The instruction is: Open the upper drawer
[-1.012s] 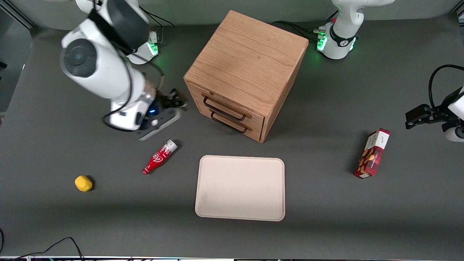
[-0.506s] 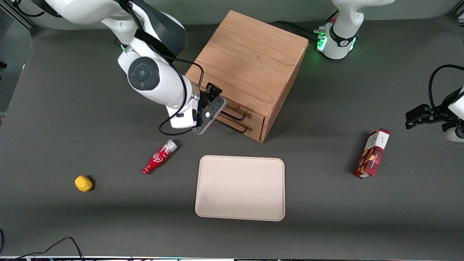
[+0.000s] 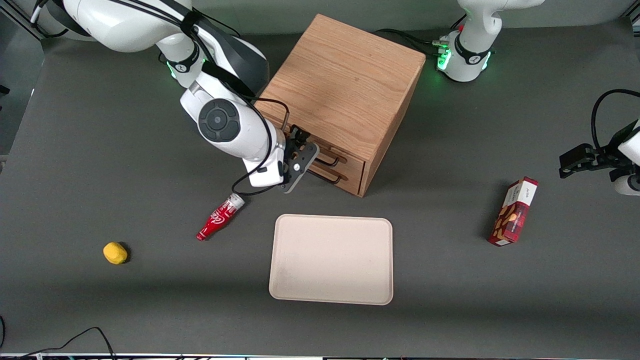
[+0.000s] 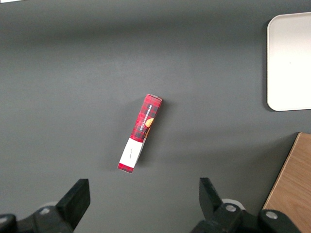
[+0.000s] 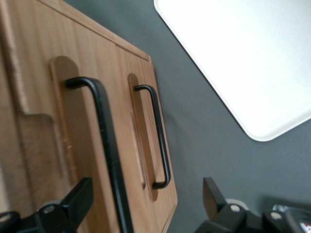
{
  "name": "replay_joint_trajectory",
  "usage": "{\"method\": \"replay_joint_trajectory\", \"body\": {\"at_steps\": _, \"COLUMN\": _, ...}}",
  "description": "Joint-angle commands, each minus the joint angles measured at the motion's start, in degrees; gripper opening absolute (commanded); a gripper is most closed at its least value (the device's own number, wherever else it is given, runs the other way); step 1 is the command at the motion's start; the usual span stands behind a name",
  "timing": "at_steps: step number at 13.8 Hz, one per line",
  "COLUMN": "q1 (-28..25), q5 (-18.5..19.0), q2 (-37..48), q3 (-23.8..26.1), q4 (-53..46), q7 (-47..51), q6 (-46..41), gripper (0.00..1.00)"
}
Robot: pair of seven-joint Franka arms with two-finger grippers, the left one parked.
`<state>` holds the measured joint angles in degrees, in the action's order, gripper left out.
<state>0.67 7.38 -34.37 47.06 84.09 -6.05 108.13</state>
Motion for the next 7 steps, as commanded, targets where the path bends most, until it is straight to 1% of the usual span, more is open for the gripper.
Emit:
{"method": "replay_joint_trajectory", "body": {"at_steps": 1, "q1": -0.4, "q5": 1.59, "q2": -1.66, "q3": 0.31, "q4": 0.73, "q7": -1.51, "q6": 2.52, "gripper": 1.0}}
{"method": "replay_joint_trajectory", "body": {"at_steps": 2, "q1": -0.32, "q5": 1.67, "q2": -2.1, "q3": 0.14, "q4": 0.9, "q7": -1.51, "q6": 3.05, "gripper": 1.0}}
{"method": "replay_joint_trajectory", "body": {"at_steps": 5, "q1": -0.14, "q5": 3.6, "q2": -2.46, "q3": -0.74, "q4": 0.64, "q7": -3.7, "q6": 3.32, "gripper": 1.0}}
{"method": "replay_joint_trajectory", "body": {"at_steps": 7, "q1": 0.03, "q5": 3.7, "q2": -2.46, "q3": -2.23, "q4": 0.03, "q7": -5.81, "q6": 3.4, "gripper": 1.0}}
